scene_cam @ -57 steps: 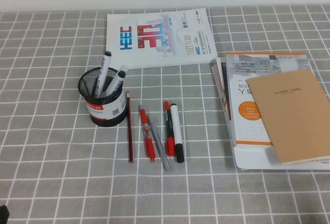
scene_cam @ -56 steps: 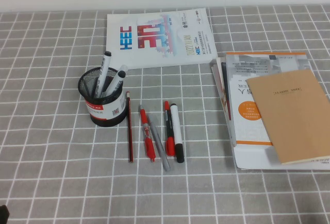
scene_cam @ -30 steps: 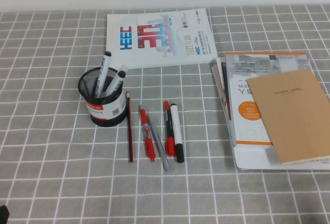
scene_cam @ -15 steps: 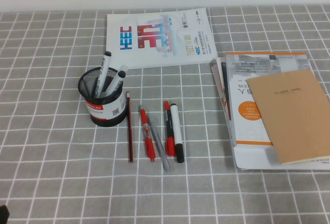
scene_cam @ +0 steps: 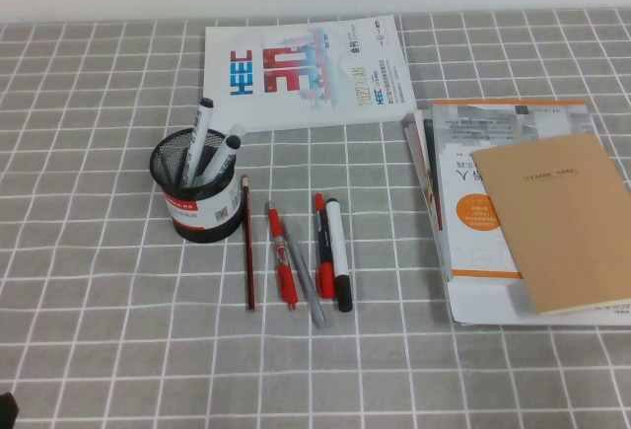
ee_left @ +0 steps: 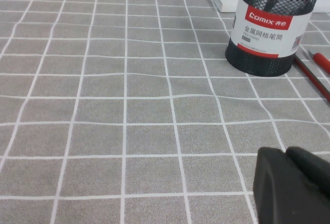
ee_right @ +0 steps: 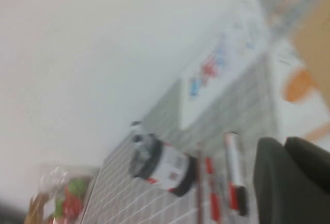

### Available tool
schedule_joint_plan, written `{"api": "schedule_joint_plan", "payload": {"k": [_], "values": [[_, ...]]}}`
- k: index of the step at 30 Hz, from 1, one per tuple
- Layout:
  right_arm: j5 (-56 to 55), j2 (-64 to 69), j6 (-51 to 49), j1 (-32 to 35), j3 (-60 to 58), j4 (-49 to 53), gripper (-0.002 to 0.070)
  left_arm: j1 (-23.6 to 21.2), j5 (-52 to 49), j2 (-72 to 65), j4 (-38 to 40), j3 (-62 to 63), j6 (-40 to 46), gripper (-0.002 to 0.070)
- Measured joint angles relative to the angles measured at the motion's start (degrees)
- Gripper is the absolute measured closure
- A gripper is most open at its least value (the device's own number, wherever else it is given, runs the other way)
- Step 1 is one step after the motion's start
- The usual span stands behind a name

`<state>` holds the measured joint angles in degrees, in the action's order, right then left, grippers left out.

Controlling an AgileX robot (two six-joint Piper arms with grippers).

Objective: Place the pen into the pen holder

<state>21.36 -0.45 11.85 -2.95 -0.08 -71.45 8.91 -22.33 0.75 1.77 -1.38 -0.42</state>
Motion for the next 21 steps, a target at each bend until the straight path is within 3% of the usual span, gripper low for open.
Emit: {"api": "schedule_joint_plan", "payload": {"k": [6, 13, 21], "values": [[8.32, 8.24, 6.32, 0.00, 13.71, 4.68, 0.0688, 0.00, 0.00, 0.00, 0.00, 0.00, 0.00, 0.0680], [29.69, 30.29, 6.92, 0.00, 33.29, 22.81, 0.0688, 0.00, 0.00, 0.00, 0.00, 0.00, 0.00, 0.0680], [44.36, 54.07, 6.63, -0.28, 49.20, 29.71, 0.0688, 0.00, 0.00, 0.00, 0.00, 0.00, 0.00, 0.0680]]}}
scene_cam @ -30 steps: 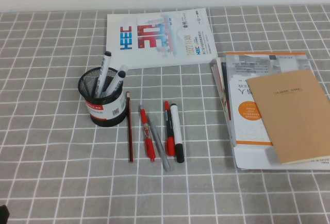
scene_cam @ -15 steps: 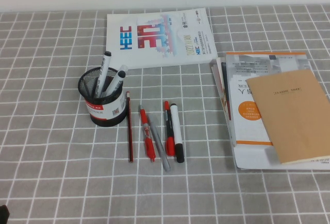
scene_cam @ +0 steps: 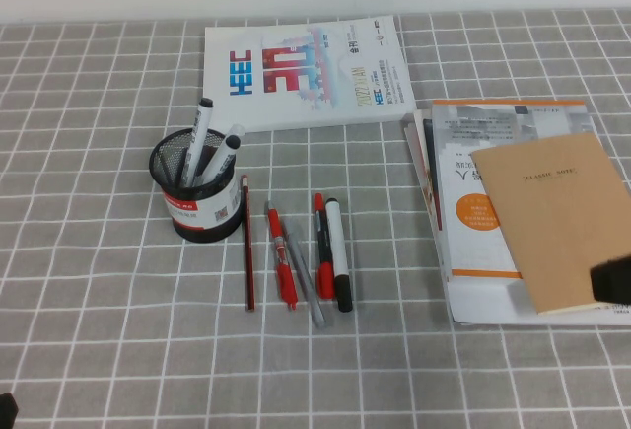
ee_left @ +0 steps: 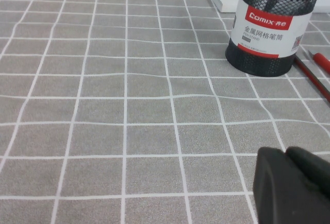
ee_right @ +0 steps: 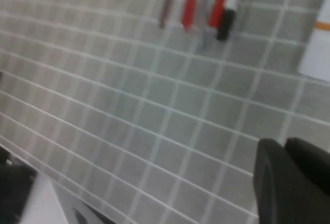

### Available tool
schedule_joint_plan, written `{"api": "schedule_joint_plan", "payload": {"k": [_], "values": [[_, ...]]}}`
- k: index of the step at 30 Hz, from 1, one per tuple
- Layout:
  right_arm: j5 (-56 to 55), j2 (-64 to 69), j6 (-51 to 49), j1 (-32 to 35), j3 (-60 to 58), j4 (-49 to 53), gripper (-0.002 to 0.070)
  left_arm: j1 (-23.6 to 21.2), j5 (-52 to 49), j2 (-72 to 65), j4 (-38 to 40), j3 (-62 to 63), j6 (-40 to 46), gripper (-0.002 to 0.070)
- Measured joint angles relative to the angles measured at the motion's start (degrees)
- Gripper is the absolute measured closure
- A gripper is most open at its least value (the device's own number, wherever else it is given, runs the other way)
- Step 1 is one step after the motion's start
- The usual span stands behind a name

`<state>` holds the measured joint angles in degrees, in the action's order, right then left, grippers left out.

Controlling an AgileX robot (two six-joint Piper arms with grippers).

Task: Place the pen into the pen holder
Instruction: Pick up the pen on the table

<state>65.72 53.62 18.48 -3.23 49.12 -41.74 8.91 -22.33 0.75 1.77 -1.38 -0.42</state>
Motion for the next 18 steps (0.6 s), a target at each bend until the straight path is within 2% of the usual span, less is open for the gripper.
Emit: {"api": "schedule_joint_plan", "payload": {"k": [3, 10, 18], "values": [[1.09, 6.64, -4.19, -2.90, 4.44, 6.10, 0.0688, 0.00, 0.00, 0.00, 0.00, 0.00, 0.00, 0.0680], [2.83, 20.25, -21.19, -15.92, 13.55, 27.72, 0.0688, 0.00, 0.00, 0.00, 0.00, 0.00, 0.00, 0.0680], [4.08, 34.05, -28.70, -28.27, 24.90, 38.74, 0.0688, 0.00, 0.00, 0.00, 0.00, 0.00, 0.00, 0.0680]]}}
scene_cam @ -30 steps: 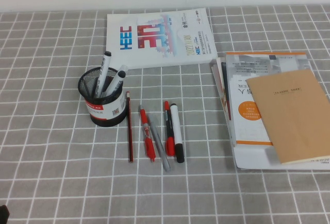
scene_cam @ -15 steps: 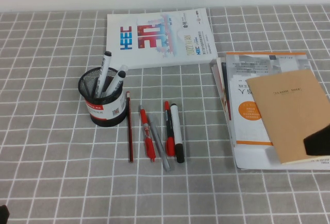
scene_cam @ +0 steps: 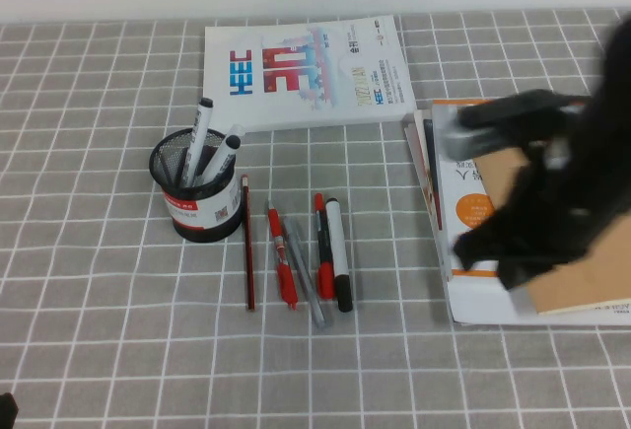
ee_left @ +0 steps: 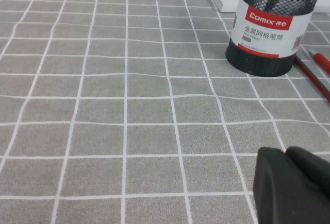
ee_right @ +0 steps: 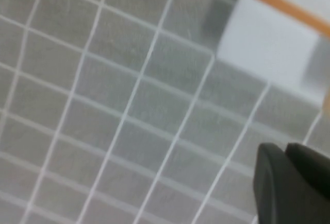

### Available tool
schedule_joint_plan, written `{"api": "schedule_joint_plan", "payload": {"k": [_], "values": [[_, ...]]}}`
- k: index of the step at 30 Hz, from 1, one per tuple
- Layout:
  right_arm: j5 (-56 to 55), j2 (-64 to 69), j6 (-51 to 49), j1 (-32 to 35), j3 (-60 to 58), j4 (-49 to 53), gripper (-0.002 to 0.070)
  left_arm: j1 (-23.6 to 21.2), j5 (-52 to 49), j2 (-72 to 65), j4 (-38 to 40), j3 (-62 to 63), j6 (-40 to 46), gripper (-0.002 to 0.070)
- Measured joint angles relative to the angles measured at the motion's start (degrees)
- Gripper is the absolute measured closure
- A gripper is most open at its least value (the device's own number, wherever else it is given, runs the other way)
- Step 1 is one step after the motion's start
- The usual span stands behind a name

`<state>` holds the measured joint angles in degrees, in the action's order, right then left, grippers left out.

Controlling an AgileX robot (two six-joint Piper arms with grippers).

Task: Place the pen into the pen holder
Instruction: Pick up the pen on the table

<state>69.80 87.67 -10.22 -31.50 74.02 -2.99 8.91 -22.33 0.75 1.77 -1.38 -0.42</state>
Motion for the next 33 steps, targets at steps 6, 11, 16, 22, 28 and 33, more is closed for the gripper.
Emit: {"api": "schedule_joint_plan", "payload": {"k": [6, 11, 16, 22, 28, 33], "values": [[0.24, 9.42, -1.68, -6.72, 10.31, 5.39, 0.0689, 0.00, 0.00, 0.00, 0.00, 0.00, 0.00, 0.0680], [0.31, 15.54, -4.72, -9.81, 19.31, 5.48, 0.0688, 0.00, 0.00, 0.00, 0.00, 0.00, 0.00, 0.0680], [0.45, 20.94, -9.20, -11.02, 25.88, 6.38, 0.0688, 0.00, 0.00, 0.00, 0.00, 0.00, 0.00, 0.0680], [0.45, 27.70, -11.77, -11.04, 31.63, 6.84, 0.0596, 0.00, 0.00, 0.00, 0.00, 0.00, 0.00, 0.0680], [0.45, 33.40, -12.27, -11.04, 35.64, 9.30, 0.0419, 0.00, 0.00, 0.00, 0.00, 0.00, 0.00, 0.0680], [0.45, 37.78, -12.27, -11.04, 37.95, 11.32, 0.0393, 0.00, 0.00, 0.00, 0.00, 0.00, 0.00, 0.0680]]}}
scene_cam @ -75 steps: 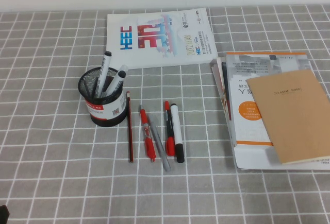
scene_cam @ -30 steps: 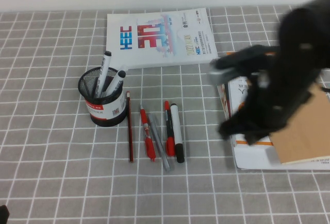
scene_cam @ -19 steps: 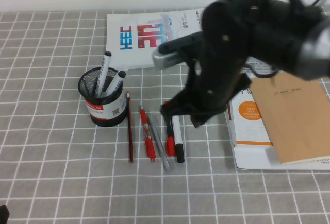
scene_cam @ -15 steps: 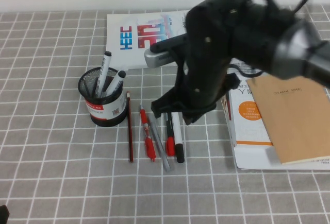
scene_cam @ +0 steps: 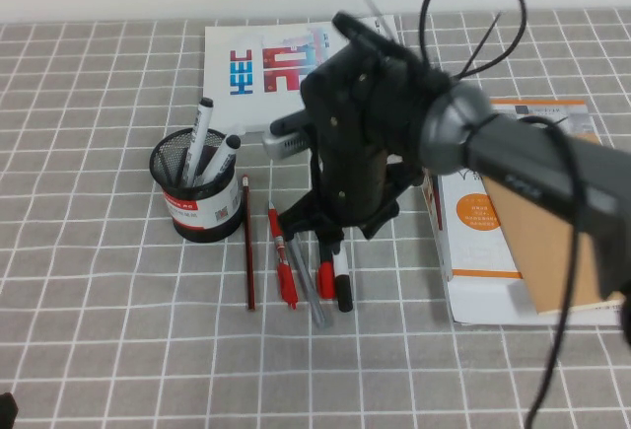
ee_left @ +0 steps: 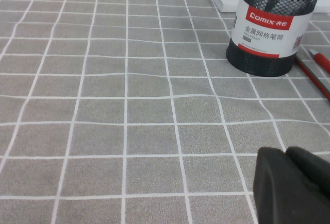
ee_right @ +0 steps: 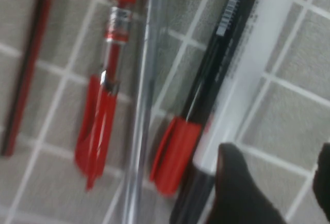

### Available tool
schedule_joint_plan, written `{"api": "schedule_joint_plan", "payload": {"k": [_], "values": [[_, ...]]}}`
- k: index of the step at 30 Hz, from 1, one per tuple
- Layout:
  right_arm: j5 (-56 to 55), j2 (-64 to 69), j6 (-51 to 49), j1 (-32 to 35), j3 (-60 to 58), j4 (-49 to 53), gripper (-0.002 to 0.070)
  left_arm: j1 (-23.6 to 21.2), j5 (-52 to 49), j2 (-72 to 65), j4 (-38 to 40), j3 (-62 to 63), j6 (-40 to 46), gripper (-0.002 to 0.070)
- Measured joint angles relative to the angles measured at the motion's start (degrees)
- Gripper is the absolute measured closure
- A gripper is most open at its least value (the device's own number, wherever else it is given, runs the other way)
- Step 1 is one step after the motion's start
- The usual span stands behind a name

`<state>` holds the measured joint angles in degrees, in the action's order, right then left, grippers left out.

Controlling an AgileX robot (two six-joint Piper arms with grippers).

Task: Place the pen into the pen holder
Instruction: Pick up the pen on the table

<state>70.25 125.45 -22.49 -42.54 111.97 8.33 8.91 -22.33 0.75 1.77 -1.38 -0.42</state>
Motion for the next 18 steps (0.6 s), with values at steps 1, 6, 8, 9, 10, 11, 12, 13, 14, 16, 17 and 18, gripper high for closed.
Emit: {"api": "schedule_joint_plan", "payload": {"k": [1, 6, 8, 9, 10, 11, 12, 13, 14, 16, 17, 18], "values": [[0.00, 0.99, 0.00, 0.00, 0.54, 0.25, 0.0391, 0.00, 0.00, 0.00, 0.00, 0.00, 0.00, 0.0680], [0.00, 5.32, 0.00, 0.00, 4.32, 0.26, 0.0390, 0.00, 0.00, 0.00, 0.00, 0.00, 0.00, 0.0680], [0.00, 6.62, 0.00, 0.00, 6.11, 0.26, 0.0390, 0.00, 0.00, 0.00, 0.00, 0.00, 0.00, 0.0680], [0.00, 7.03, 0.00, 0.00, 6.71, 0.26, 0.0390, 0.00, 0.00, 0.00, 0.00, 0.00, 0.00, 0.0680], [0.00, 7.34, 0.00, 0.00, 7.36, 0.26, 0.0390, 0.00, 0.00, 0.00, 0.00, 0.00, 0.00, 0.0680], [0.00, 7.62, -0.03, 0.00, 7.69, 0.26, 0.0390, 0.00, 0.00, 0.00, 0.00, 0.00, 0.00, 0.0680], [0.00, 7.88, -0.25, 0.00, 7.94, 0.26, 0.0390, 0.00, 0.00, 0.00, 0.00, 0.00, 0.00, 0.0680], [0.00, 8.02, -0.64, 0.00, 8.18, 0.26, 0.0391, 0.00, 0.00, 0.00, 0.00, 0.00, 0.00, 0.0680], [0.00, 8.27, -0.89, 0.00, 8.16, 0.26, 0.0391, 0.00, 0.00, 0.00, 0.00, 0.00, 0.00, 0.0680], [0.00, 8.65, -1.32, 0.00, 8.16, 0.26, 0.0391, 0.00, 0.00, 0.00, 0.00, 0.00, 0.00, 0.0680], [0.00, 8.88, -1.33, 0.00, 8.16, 0.26, 0.0391, 0.00, 0.00, 0.00, 0.00, 0.00, 0.00, 0.0680], [0.00, 8.98, -1.45, 0.00, 8.21, 0.26, 0.0391, 0.00, 0.00, 0.00, 0.00, 0.00, 0.00, 0.0680]]}}
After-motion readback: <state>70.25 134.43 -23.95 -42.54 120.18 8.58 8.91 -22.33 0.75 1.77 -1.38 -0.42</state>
